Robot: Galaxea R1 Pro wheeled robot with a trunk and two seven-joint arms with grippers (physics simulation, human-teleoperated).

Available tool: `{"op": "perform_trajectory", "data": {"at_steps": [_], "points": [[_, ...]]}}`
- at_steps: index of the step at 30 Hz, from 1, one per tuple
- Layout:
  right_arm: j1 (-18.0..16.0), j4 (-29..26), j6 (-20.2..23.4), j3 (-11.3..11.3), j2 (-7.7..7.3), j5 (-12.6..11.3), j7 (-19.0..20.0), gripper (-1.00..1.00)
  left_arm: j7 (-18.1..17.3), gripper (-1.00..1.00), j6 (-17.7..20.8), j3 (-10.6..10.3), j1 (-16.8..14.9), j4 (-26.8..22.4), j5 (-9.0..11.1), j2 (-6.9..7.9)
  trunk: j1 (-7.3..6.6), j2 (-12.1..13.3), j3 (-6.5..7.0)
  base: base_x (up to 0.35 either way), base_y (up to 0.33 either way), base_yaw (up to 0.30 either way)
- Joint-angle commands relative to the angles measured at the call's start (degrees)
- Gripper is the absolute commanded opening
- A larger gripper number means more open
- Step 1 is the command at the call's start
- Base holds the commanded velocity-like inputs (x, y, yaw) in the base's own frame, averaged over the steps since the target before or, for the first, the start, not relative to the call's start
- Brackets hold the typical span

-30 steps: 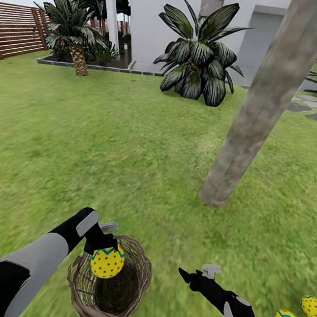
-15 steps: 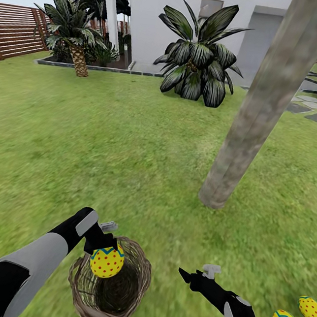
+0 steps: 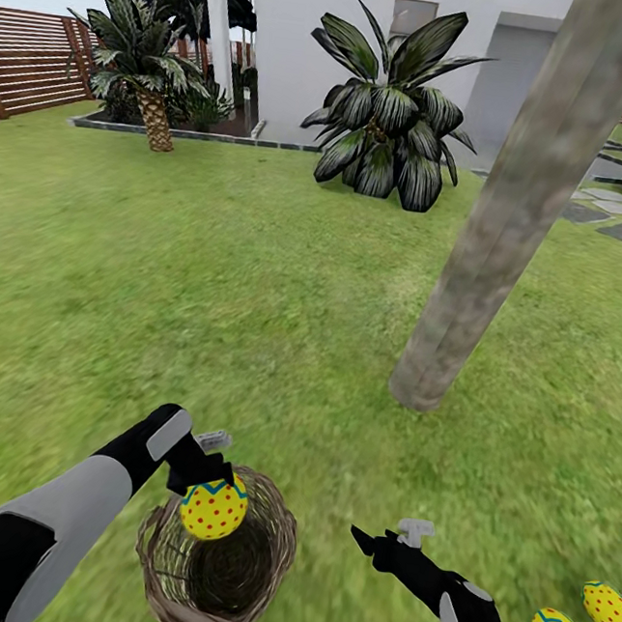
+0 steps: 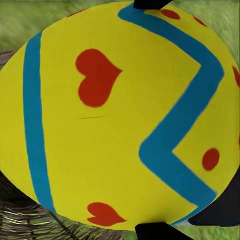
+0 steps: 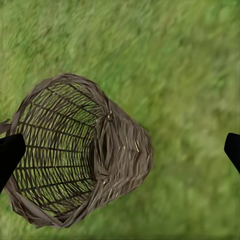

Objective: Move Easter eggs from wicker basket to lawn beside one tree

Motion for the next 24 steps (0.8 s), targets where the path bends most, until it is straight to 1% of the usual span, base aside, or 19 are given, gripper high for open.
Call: {"op": "perform_trajectory", "data": {"at_steps": [1,13,24], "points": [[0.0,0.0,0.5,-0.1,0.01,-0.5,0.2,1.00,0.3,-1.00,0.1,-0.4,0.0,-0.1,0.7,0.08,0.00,0.0,-0.05,0.000,0.000,0.000],[0.0,0.0,0.5,-0.1,0.01,-0.5,0.2,1.00,0.4,-1.00,0.1,-0.5,0.0,-0.1,0.9,0.03,-2.63,4.8,2.11,0.000,0.000,0.000],[0.0,0.0,0.5,-0.1,0.01,-0.5,0.3,1.00,0.4,-1.00,0.1,-0.9,0.0,0.4,0.9,-0.35,-5.05,9.2,4.08,0.000,0.000,0.000]]}}
